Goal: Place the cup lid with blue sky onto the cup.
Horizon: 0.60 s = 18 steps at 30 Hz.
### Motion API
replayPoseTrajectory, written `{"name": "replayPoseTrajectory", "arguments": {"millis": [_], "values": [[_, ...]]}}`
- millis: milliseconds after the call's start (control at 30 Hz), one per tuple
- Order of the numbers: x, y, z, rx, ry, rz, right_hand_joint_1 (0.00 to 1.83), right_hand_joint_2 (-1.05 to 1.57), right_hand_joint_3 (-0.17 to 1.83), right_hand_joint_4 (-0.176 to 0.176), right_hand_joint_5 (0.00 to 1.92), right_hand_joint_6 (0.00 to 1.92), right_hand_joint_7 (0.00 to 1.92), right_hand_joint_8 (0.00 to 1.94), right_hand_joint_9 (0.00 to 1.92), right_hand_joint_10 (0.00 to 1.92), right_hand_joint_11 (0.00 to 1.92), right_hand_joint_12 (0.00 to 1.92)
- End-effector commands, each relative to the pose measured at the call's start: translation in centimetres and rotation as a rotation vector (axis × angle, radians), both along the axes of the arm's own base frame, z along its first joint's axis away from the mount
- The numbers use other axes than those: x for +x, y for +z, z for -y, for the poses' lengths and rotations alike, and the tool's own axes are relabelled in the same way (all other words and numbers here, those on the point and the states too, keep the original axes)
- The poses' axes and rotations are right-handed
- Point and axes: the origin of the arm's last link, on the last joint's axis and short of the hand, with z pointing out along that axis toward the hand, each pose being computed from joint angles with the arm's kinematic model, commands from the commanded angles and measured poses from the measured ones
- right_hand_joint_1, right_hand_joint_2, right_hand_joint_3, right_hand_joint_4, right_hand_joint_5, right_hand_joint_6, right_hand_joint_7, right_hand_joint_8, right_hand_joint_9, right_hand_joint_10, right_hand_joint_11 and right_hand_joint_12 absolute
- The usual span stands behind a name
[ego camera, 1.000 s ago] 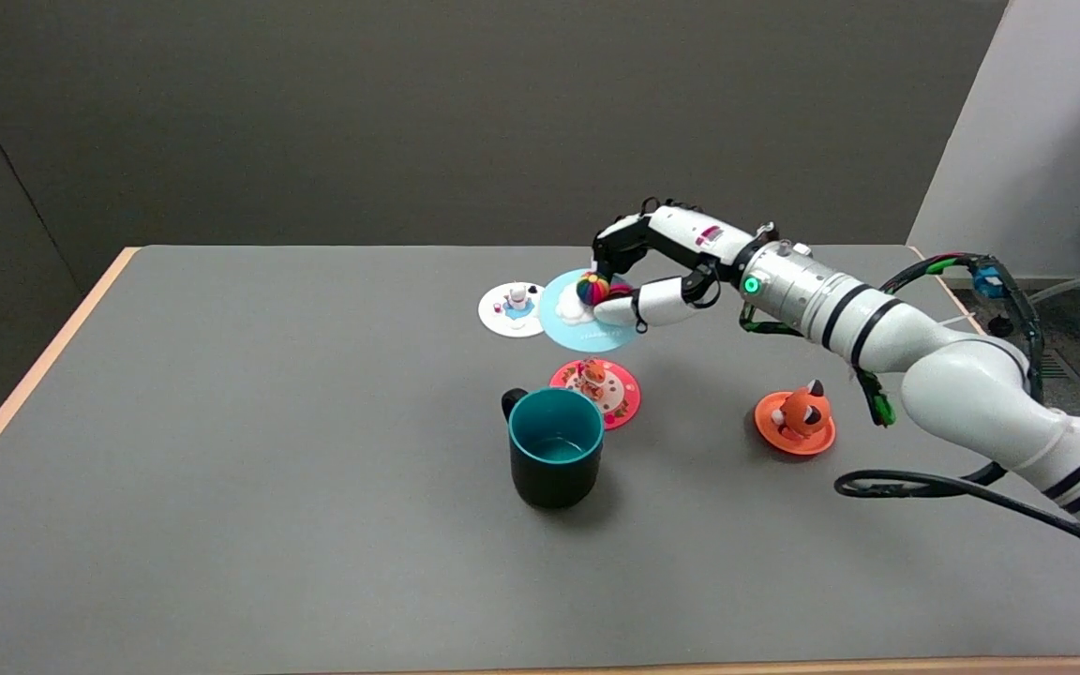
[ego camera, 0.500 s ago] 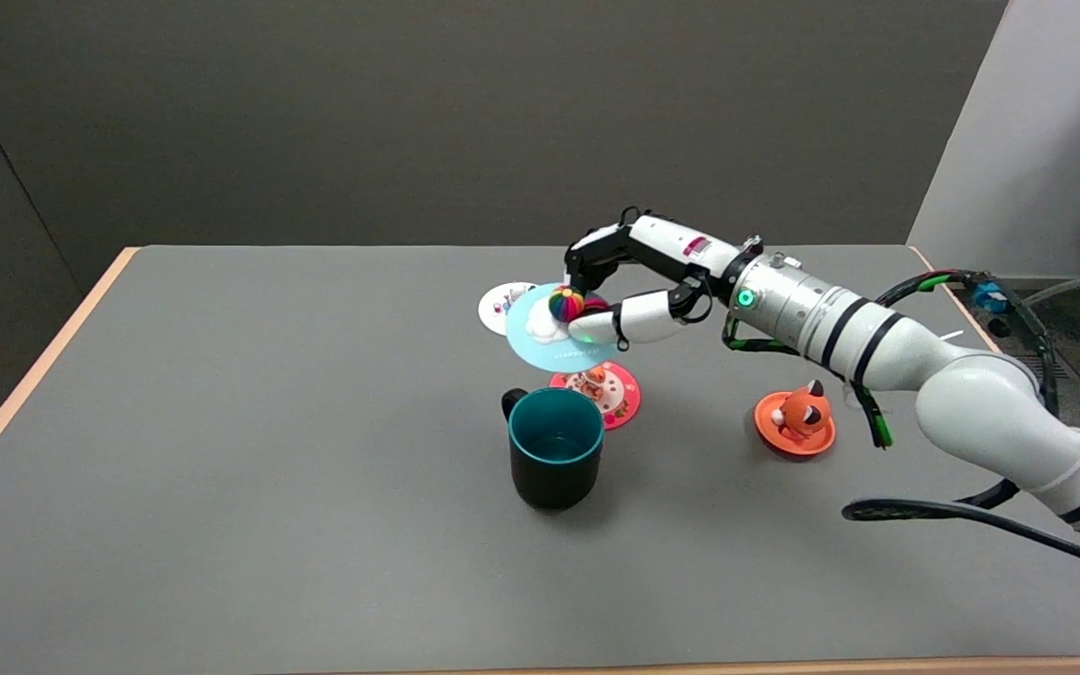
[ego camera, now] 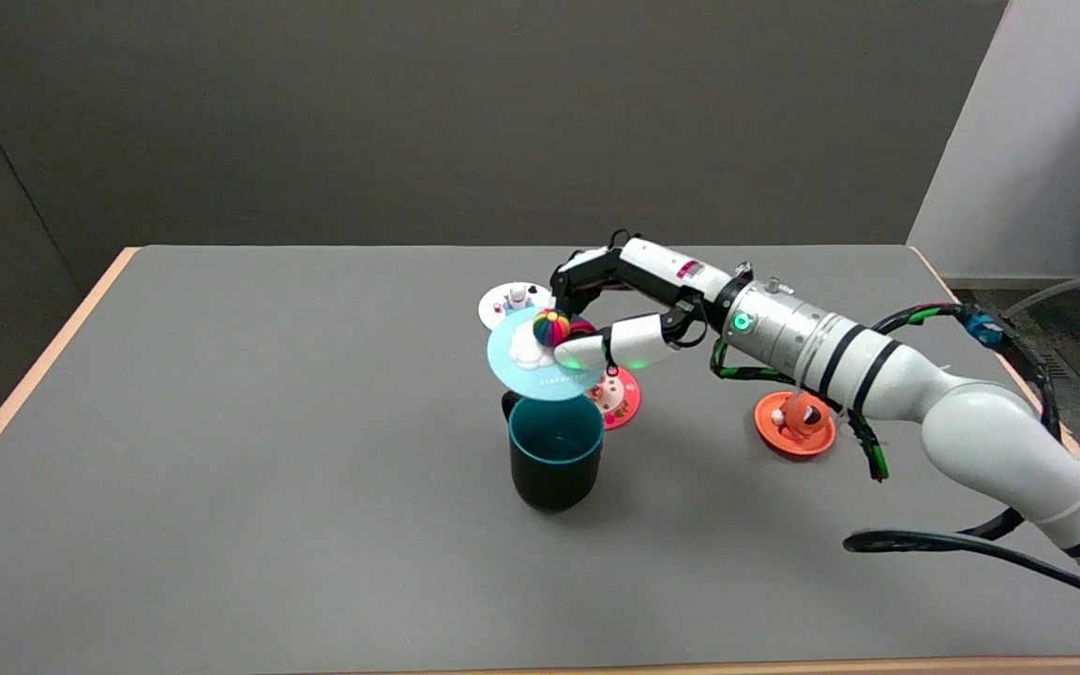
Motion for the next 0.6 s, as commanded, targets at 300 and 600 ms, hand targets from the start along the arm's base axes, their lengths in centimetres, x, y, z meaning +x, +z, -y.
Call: {"name": "replayPoseTrajectory", "arguments": {"millis": [300, 600], "values": [[-2.3, -1.5, -1.7, 0.036, -0.031, -0.063, 0.99, 1.11, 0.22, 0.051, 0.79, 1.29, 0.43, 1.24, 0.46, 0.96, 0.42, 0.61], [-3.2, -0.7, -2.4, -0.009, -0.051, -0.044, 1.00, 1.11, 0.22, 0.041, 0.79, 1.29, 0.42, 1.25, 0.46, 0.96, 0.42, 0.62]]}}
